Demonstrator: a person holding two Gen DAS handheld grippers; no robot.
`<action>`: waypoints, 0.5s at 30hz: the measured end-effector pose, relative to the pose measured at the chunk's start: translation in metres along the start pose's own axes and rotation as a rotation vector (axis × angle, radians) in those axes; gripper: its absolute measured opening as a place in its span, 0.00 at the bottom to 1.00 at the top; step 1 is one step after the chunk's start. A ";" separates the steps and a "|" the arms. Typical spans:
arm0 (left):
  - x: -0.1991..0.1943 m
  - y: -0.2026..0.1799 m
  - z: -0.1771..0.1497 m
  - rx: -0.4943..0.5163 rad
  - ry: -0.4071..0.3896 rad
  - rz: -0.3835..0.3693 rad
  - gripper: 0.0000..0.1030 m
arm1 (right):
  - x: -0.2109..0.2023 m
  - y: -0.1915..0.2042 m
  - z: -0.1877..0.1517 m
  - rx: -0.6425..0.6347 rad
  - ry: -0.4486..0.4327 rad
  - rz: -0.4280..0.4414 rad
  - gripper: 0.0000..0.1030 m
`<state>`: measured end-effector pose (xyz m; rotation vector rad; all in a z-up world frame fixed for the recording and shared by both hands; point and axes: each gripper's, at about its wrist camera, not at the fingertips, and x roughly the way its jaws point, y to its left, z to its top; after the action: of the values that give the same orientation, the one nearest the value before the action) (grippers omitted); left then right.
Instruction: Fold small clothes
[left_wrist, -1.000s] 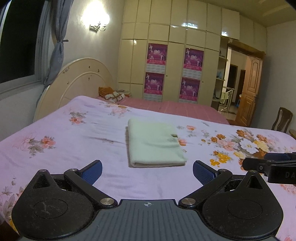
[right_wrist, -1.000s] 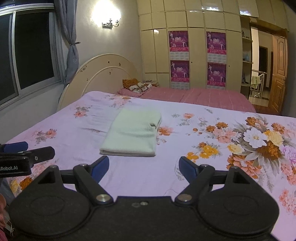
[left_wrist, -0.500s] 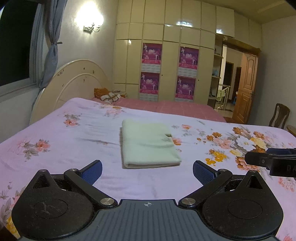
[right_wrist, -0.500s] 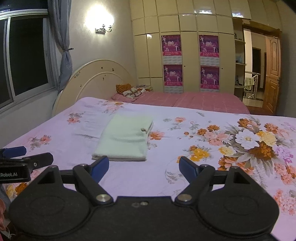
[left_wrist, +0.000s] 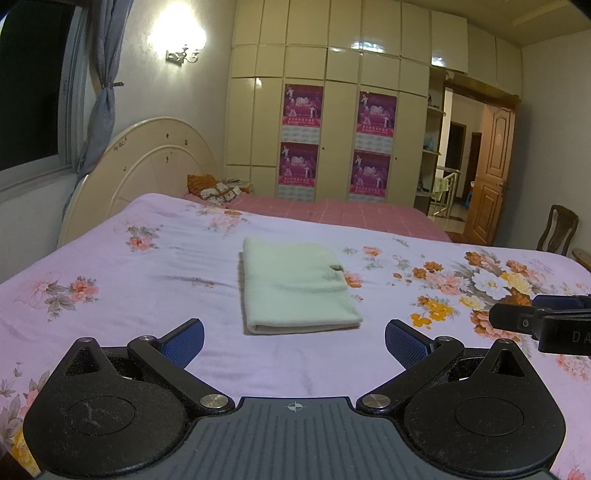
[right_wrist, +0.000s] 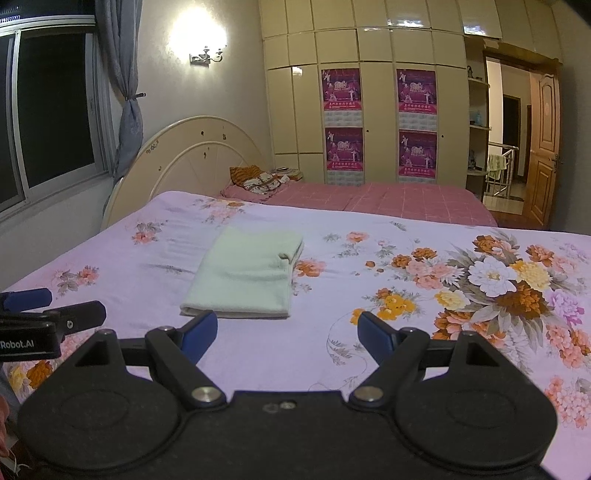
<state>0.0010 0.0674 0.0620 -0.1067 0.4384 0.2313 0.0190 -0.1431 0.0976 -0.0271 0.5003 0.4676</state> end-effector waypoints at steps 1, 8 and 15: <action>0.000 0.000 0.000 0.002 0.000 0.000 1.00 | 0.000 -0.001 0.000 0.001 0.000 0.000 0.80; 0.001 -0.001 -0.001 0.002 0.001 -0.001 1.00 | 0.000 -0.001 0.000 -0.002 -0.004 -0.003 0.80; 0.006 0.001 0.001 0.009 0.006 -0.007 1.00 | 0.001 -0.004 0.000 -0.002 -0.004 -0.006 0.80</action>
<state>0.0064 0.0700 0.0606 -0.0998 0.4450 0.2216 0.0216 -0.1466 0.0969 -0.0297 0.4956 0.4620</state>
